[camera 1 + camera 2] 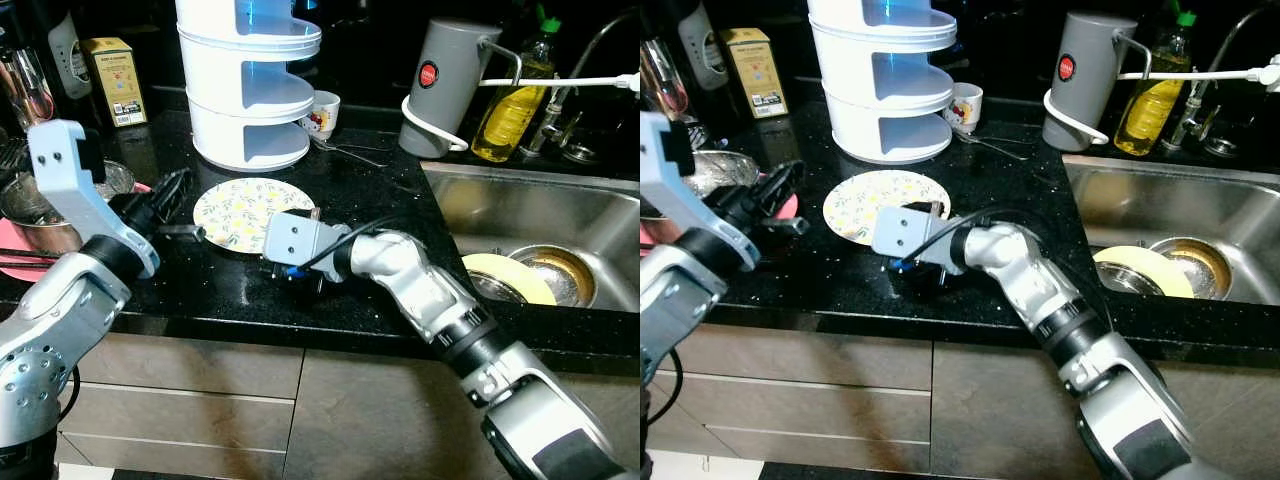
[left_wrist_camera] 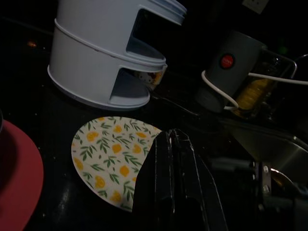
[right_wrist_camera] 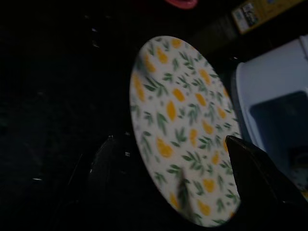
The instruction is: Kitchen organization
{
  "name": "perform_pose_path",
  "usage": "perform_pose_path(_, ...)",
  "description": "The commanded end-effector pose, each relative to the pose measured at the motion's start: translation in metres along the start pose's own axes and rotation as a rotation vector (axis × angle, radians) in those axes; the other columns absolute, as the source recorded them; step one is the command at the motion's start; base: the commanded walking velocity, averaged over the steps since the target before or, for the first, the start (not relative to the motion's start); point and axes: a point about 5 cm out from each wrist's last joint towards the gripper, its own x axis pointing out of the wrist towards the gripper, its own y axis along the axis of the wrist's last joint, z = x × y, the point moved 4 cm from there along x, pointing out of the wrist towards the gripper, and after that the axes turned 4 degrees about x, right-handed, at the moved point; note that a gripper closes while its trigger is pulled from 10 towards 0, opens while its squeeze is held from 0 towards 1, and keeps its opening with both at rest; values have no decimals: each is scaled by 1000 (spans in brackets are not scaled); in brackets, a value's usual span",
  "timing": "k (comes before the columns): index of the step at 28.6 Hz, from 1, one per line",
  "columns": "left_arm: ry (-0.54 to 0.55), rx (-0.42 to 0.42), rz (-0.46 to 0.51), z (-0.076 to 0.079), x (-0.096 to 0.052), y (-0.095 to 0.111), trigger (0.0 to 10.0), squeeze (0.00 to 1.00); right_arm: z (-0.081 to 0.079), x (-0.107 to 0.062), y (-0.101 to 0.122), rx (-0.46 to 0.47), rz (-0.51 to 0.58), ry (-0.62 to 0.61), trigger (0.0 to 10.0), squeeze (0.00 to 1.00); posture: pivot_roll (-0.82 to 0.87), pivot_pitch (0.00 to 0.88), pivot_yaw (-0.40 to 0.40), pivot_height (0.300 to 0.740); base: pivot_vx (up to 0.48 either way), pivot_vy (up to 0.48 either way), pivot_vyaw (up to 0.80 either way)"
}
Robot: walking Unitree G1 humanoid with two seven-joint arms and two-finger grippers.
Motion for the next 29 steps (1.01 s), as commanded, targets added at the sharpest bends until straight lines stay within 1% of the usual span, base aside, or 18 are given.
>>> perform_pose_path(1, 1, 2, -16, 1, -2, -2, 10000, 0, 7, 1, -9, -90, -85, -19, 10000, 0, 75, 0, -106, 740, 0, 0, 0)
perform_pose_path(5, -6, -4, -20, 3, -2, -3, 10000, 0, 10, 1, -12, -162, -131, -20, 10000, 0, 69, 0, -106, 740, 0, 0, 0)
perform_pose_path(9, -9, -7, -23, 4, -2, -3, 10000, 0, 8, 3, -12, -192, -138, -12, 10000, 0, 66, 0, -106, 740, 0, 0, 0)
perform_pose_path(13, -15, -11, -31, 6, -1, -5, 10000, 0, 1, 8, -11, -214, -134, -1, 10000, 0, 59, 0, -108, 740, 0, 0, 0)
perform_pose_path(16, -23, -21, -46, 8, -2, -9, 10000, 0, -10, 19, -11, -233, -133, 18, 10000, 0, 58, 0, -111, 740, 0, 0, 0)
perform_pose_path(18, -19, -21, -50, 8, -3, -9, 10000, 0, -11, 22, -11, -241, -138, 13, 10000, 0, 58, 0, -116, 740, 0, 0, 0)
perform_pose_path(21, -6, -19, -54, 6, -6, -10, 10000, 0, -7, 25, -11, -247, -147, -19, 10000, 0, 60, 0, -123, 740, 0, 0, 0)
perform_pose_path(24, -2, -19, -53, 6, -7, -9, 10000, 0, -4, 25, -10, -250, -150, -33, 10000, 0, 61, 0, -125, 740, 0, 0, 0)
perform_pose_path(26, 5, -17, -53, 5, -8, -8, 10000, 0, 0, 26, -10, -263, -157, -46, 10000, 0, 61, 0, -130, 740, 0, 0, 0)
perform_pose_path(27, 8, -15, -55, 6, -10, -8, 10000, 0, 2, 27, -10, -285, -170, -51, 10000, 0, 60, 11, -136, 740, 0, 0, 0)
perform_pose_path(29, 8, -19, -57, 7, -11, -8, 10000, 0, 2, 27, -11, -294, -172, -46, 10000, 0, 59, 19, -137, 740, 0, 0, 0)
